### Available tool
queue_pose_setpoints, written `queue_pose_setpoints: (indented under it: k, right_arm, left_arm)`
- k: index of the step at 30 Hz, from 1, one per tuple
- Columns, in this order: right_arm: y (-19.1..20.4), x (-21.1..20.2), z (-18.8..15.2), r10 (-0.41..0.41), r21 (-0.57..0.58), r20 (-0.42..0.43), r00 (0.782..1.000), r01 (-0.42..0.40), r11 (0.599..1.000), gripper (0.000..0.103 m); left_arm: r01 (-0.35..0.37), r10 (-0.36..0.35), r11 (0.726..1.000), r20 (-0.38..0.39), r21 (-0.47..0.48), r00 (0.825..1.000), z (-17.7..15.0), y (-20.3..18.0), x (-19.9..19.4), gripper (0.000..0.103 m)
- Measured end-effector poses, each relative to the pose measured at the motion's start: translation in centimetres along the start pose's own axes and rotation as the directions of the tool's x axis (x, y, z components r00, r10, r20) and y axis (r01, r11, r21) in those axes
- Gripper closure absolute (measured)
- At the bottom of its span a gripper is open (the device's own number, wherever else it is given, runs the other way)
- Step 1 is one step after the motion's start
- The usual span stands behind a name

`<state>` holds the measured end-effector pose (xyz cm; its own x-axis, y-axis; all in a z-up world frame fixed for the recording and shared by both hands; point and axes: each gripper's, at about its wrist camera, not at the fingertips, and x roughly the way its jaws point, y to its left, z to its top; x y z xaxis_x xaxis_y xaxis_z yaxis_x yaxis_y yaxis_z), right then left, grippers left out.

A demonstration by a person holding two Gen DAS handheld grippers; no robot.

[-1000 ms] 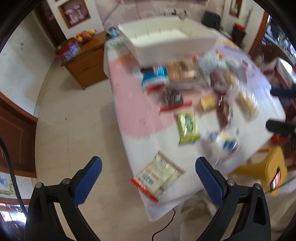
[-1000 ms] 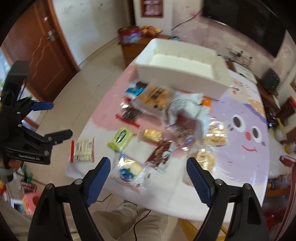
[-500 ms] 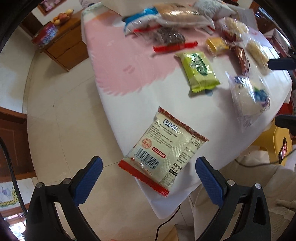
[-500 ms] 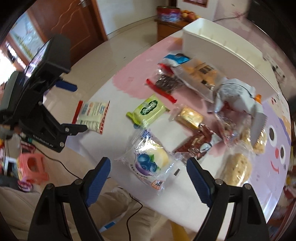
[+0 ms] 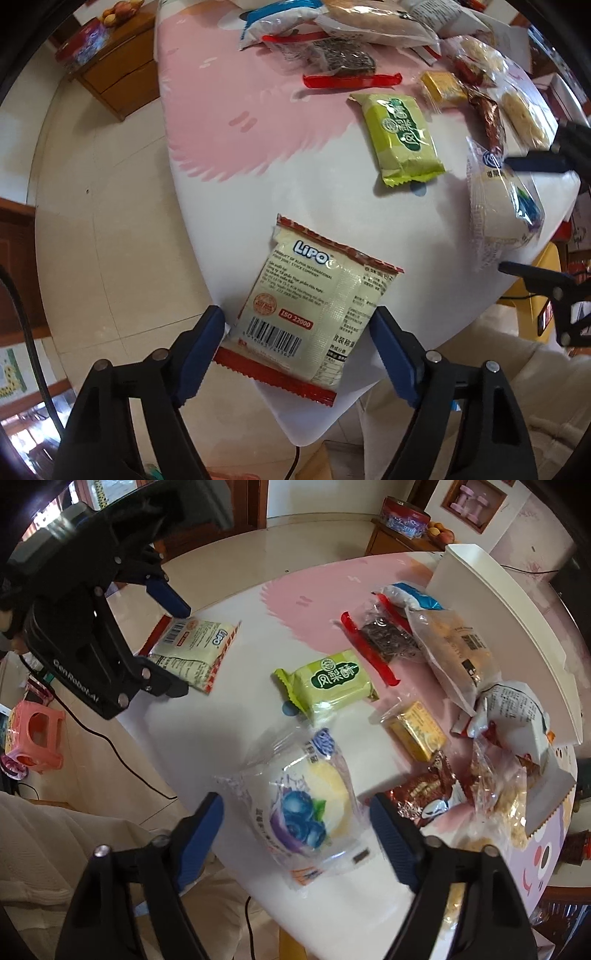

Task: Organize snacks
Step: 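Grasp the LIPO biscuit pack with the left gripper while the right gripper grasps the blueberry bun bag, then carry both packs into the white tray and open both grippers to release them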

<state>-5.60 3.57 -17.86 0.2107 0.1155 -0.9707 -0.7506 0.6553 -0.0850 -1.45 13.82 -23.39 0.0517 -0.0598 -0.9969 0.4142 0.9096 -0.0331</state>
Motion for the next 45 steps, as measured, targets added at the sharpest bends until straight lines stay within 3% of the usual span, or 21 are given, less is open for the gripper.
queue_pose_setpoints:
  k: [3,7,14,24,32,35,40,45]
  right_arm:
    - [-0.6,0.9,0.1,0.002,0.027,-0.031,1.0,-0.001,1.0,0.047]
    - [-1.4,1.2,0.2,0.033,0.097,-0.019,0.999,-0.031,0.995,0.05]
    - [-3.8,0.9,0.3,0.074,0.243,0.002,0.997,-0.072,0.967,0.053]
    - [-6.9,-1.6,-0.5,0.118,0.395,0.045,0.992,-0.126,0.91,0.054]
    - [-9.2,-5.8,-0.9,0.062,0.478,0.088,0.994,-0.097,0.873,0.054]
    - [-10.4,-8.2,-0.8,0.026,0.507,0.112,0.993,-0.08,0.858,0.054]
    - [-13.1,-12.5,0.7,-0.05,0.561,0.165,0.985,-0.052,0.826,0.054]
    - [-15.3,-16.1,1.4,-0.135,0.605,0.226,0.965,-0.031,0.795,0.054]
  left_arm:
    - [-0.01,0.01,0.999,0.002,-0.041,1.0,0.2,0.3,0.0,0.03]
    - [-0.023,0.026,0.993,0.023,-0.115,0.999,0.7,0.8,-0.8,0.058]
    - [-0.026,0.033,0.976,0.028,-0.217,0.999,2.3,0.1,-1.2,0.059]
    - [0.025,-0.002,0.943,0.07,-0.331,0.998,5.2,-3.4,-3.7,0.059]
    - [0.014,0.031,0.958,0.152,-0.285,0.988,10.1,-6.3,-8.9,0.059]
    - [0.025,0.033,0.966,0.217,-0.257,0.976,11.4,-7.2,-12.4,0.059]
    - [0.085,-0.01,0.975,0.339,-0.206,0.941,13.6,-7.2,-17.7,0.059]
    - [0.099,-0.014,0.982,0.462,-0.159,0.887,15.4,-6.5,-22.4,0.059]
